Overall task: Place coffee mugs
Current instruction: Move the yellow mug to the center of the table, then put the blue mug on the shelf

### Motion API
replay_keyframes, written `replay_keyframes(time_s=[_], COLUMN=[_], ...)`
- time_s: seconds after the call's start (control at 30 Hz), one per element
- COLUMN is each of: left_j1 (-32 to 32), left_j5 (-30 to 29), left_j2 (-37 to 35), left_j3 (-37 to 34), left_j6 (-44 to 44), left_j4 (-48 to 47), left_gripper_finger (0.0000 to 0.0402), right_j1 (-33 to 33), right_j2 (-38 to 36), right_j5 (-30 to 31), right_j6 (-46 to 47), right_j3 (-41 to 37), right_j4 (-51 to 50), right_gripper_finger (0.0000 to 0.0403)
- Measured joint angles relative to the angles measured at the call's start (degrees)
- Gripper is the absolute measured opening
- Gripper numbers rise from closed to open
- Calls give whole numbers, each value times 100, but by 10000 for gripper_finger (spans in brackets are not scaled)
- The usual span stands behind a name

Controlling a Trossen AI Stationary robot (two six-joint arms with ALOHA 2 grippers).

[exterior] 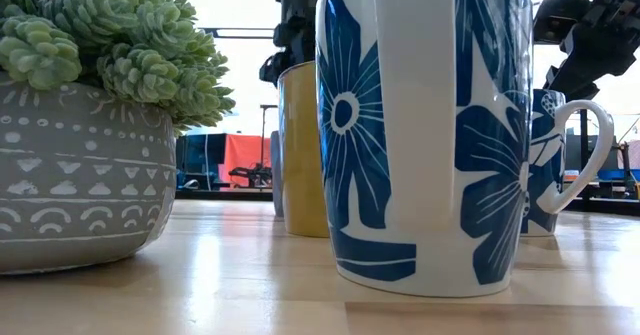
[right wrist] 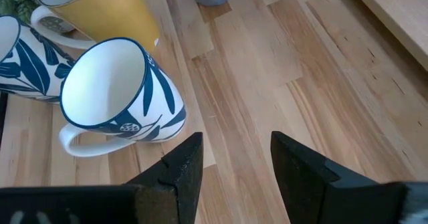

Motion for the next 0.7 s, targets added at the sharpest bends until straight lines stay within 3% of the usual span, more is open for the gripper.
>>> replay_keyframes(time_s=[0.4,0.57,0.7], left_j1=[13,-140,-225], left_j5=[-409,-380,-631], left_j2=[-2,-333,-801], left_j3=[1699,1749,1545], left_j6=[1175,2238,2325], left_j4=[-1696,-1733,-1737], left_gripper_finger=[172,172,172], right_j1=[0,0,-2], right_j2=[-2,-2,27], right_j5=[156,165,191], right_j6=[-123,-89,-95], right_j3=[0,0,0], right_j4=[2,3,150], right_gripper_finger=[154,154,154])
